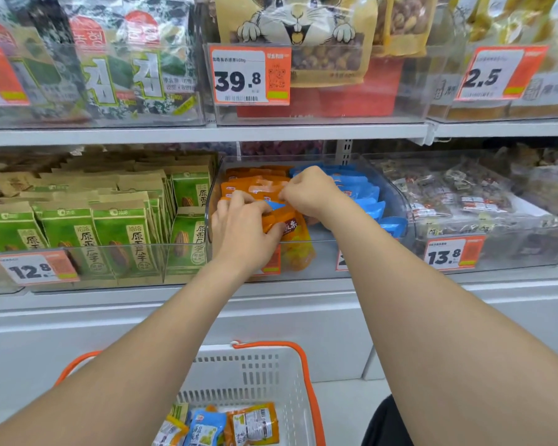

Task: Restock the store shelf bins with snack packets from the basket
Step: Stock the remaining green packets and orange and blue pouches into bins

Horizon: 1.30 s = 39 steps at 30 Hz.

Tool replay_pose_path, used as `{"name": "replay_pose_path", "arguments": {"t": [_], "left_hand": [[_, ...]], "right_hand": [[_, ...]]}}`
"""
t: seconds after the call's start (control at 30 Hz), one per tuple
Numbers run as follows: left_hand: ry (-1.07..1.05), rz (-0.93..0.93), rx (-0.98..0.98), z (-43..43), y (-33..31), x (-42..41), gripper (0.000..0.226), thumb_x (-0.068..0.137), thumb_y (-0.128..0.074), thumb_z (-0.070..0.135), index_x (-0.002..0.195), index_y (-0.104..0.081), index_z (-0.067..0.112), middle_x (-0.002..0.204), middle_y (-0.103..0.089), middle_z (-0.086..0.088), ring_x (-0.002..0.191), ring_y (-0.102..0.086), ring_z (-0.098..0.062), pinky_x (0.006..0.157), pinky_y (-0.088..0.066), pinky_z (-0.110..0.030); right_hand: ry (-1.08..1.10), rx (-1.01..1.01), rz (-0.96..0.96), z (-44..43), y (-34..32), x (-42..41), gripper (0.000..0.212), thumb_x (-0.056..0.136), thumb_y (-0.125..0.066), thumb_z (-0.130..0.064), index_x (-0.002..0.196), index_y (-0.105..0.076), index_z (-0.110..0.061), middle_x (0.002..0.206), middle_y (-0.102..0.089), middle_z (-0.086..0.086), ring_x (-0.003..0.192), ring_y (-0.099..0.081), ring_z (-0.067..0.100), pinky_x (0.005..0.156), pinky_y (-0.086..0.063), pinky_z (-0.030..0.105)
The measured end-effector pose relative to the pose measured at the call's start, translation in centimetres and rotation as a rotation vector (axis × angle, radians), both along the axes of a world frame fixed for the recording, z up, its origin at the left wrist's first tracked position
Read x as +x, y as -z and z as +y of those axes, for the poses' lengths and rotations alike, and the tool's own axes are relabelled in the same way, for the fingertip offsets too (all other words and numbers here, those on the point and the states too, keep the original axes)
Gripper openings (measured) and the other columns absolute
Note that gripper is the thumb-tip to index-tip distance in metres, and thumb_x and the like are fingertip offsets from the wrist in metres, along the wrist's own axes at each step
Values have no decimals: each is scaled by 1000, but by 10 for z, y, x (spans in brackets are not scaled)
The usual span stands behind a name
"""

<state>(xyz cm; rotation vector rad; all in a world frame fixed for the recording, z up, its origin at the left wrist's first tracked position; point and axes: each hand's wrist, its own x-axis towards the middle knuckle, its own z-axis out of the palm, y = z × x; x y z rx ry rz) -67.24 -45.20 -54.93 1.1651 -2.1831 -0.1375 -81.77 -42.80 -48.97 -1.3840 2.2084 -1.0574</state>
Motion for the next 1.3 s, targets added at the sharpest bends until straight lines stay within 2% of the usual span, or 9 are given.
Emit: {"name": "replay_pose_path", "arguments": {"t": [0.13, 0.2, 0.27, 0.4, 0.5, 0.67, 1.03, 1.13, 1.3], "left_hand": [[1, -4, 33, 4, -4, -2, 32, 93, -69, 46, 124, -71, 38, 128, -53, 6, 120, -43, -32, 108, -33, -45], [-3, -16, 48, 5, -7, -2, 33, 94, -69, 45, 126, -71, 37, 131, -53, 7, 122, -42, -33, 108, -32, -45], [-8, -44, 55, 7, -10, -2, 31, 94, -69, 43, 124, -72, 37, 133, -52, 7, 122, -42, -34, 108, -31, -45], [-33, -99, 57, 10, -16, -2, 26, 96, -67, 37, 121, -72, 38, 135, -49, 6, 122, -42, -36, 109, -29, -49], [-41, -130, 42, 11, -19, -4, 21, 98, -64, 37, 116, -73, 38, 134, -47, 7, 122, -42, -37, 108, -30, -51], [-41, -121, -13, 7, -31, -15, 19, 96, -61, 35, 109, -75, 37, 130, -54, 7, 122, -40, -35, 105, -30, -51], [-215, -282, 78, -10, -43, -47, 44, 82, -74, 17, 125, -70, 27, 149, -39, -10, 133, -33, -41, 108, -28, -56], [-137, -258, 86, -9, -37, -47, 48, 83, -74, 19, 129, -64, 30, 148, -38, -11, 133, -33, -41, 108, -29, -57], [-92, -218, -92, -8, -18, -38, 48, 84, -68, 27, 131, -61, 32, 137, -44, -4, 128, -38, -36, 107, -29, -54]], "right_hand": [[-5, 113, 43, -4, -6, 3, 23, 77, -75, -24, 89, -65, -8, 80, -61, 3, 72, -56, 21, 54, -50, 30], [14, 125, 74, -8, -10, 6, 18, 77, -69, -18, 82, -54, -11, 79, -53, 4, 69, -49, 22, 50, -43, 27], [16, 138, 146, -12, -12, 8, 6, 78, -62, -11, 80, -57, -13, 85, -59, 2, 74, -51, 21, 49, -40, 25], [68, 74, 283, -12, -9, 1, 36, 82, -60, -6, 113, -72, -17, 121, -65, 7, 111, -59, 29, 86, -58, 41], [97, 60, 394, -2, -10, -9, 36, 86, -65, -2, 119, -67, -16, 119, -61, 11, 107, -59, 35, 96, -52, 51], [165, -5, 530, 11, -6, -23, 32, 88, -71, -3, 118, -67, -15, 115, -65, 13, 113, -58, 36, 96, -40, 48], [194, 7, 577, 0, 4, -28, 35, 89, -67, 4, 122, -62, -5, 119, -59, 21, 103, -62, 43, 81, -53, 46], [232, -9, 630, -9, 5, -28, 39, 87, -65, 8, 123, -63, -6, 121, -62, 21, 109, -63, 42, 88, -51, 46], [234, -68, 723, -26, 9, -35, 38, 87, -60, 13, 122, -62, -2, 120, -61, 22, 110, -61, 41, 90, -50, 43]]}}
